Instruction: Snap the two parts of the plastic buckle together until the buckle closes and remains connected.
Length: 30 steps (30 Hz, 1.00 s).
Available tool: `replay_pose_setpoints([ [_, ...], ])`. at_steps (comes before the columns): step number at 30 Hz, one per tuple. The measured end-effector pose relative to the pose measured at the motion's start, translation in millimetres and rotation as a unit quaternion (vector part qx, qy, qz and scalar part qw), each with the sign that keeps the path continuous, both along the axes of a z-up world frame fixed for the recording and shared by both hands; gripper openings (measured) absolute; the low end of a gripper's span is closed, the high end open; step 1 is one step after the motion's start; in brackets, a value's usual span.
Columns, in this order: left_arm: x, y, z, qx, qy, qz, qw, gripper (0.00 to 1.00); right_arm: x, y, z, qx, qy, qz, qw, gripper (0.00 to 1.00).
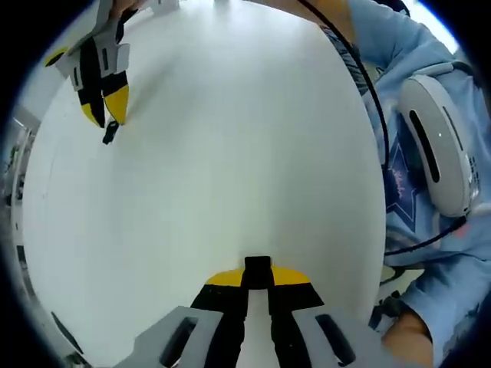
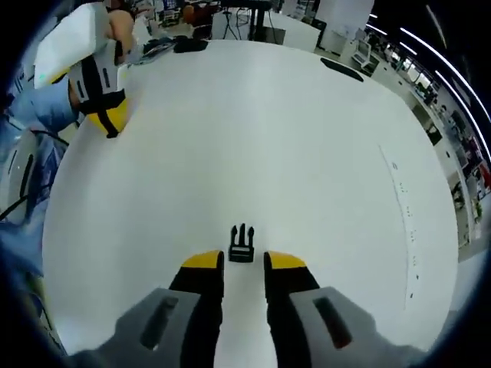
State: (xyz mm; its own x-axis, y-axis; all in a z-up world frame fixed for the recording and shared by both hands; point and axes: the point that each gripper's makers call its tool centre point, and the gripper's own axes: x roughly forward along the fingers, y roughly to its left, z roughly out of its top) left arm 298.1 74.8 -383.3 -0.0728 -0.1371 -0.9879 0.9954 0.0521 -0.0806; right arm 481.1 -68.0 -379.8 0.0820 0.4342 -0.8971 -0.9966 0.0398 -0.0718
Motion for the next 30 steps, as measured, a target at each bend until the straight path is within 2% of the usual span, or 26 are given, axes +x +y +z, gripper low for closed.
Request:
replay_pose_setpoints([
  [3,-0.1,-0.2,-0.2,0.000,0.001,0.001,1.0000,0.08,2.7,-1.0,-1.6,-0.002,0.029,-0.013,0.9995,0.19],
  [9,0.4,-0.5,-0.7,-0.001,0.004,0.001,1.0000,0.08,11.3,-0.6,-3.0,-0.008,0.035,-0.022,0.9991,0.11],
  [17,1.1,-0.5,-1.0,-0.002,0.005,0.002,1.0000,0.08,12.1,-0.3,-3.6,-0.017,0.022,0.003,0.9996,0.11],
  [24,1.4,-0.4,-1.4,-0.003,0.006,0.004,1.0000,0.08,11.8,0.1,-3.6,-0.026,0.013,0.008,0.9996,0.11],
  [30,0.7,0.1,-1.9,-0.001,0.007,0.005,1.0000,0.08,2.4,-2.1,-4.4,-0.037,0.014,0.017,0.9991,0.11],
])
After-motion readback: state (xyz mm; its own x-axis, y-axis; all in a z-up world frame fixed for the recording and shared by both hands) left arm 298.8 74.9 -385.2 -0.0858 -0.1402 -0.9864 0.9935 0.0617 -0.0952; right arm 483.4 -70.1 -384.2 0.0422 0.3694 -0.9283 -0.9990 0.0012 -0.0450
